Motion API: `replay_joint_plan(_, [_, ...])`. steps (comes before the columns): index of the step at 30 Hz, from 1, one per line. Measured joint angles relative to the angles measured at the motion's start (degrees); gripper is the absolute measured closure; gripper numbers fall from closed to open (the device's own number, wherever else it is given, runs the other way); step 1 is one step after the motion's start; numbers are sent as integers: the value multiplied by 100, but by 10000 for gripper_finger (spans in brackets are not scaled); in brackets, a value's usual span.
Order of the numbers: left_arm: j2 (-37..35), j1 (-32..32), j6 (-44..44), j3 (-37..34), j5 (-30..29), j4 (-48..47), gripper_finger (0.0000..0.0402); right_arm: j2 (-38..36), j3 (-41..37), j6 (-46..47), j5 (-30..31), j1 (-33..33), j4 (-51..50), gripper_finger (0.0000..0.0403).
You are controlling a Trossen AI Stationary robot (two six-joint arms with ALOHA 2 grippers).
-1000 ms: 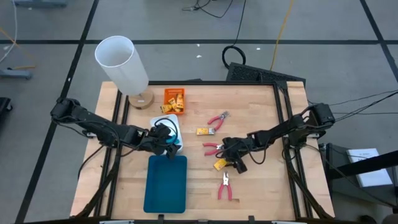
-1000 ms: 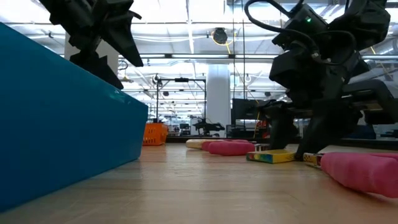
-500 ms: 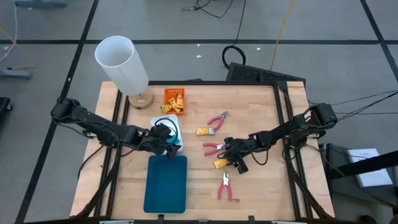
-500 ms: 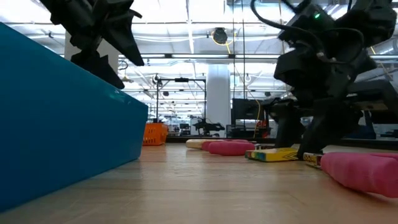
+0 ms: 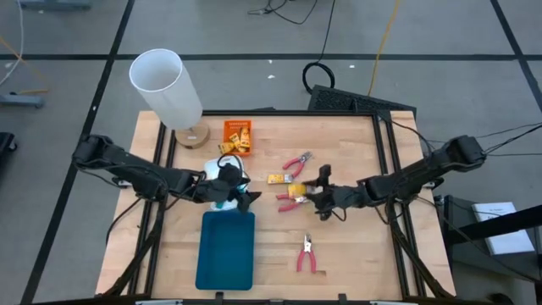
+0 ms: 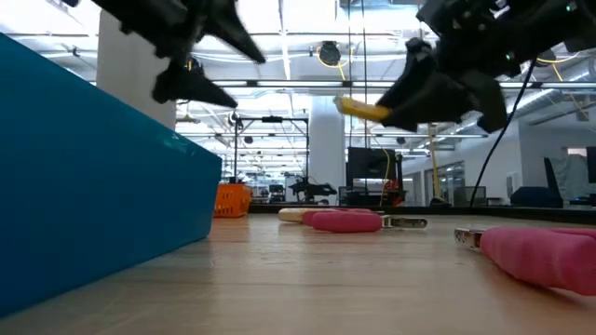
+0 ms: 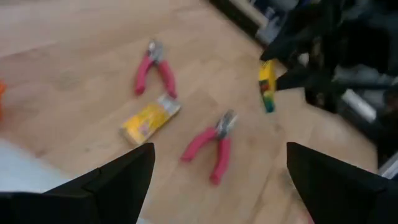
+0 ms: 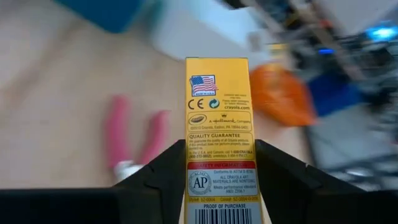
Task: Pick & Place School Supplies
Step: Put the yellow crayon box into the orange bin
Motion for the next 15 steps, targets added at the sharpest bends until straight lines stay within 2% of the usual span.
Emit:
replay_joint_plan(4, [409, 225, 194, 3, 27, 1091, 36, -82, 4, -473, 675, -11, 393, 239])
replay_joint_plan(10, [1227, 522, 1016, 17, 390, 3399, 36, -62, 11, -1010, 1016, -29, 831, 241])
replay_joint_plan(15, [1721, 676, 1297, 13, 736, 4381, 36, -62, 11, -1201, 1025, -29, 1095, 239])
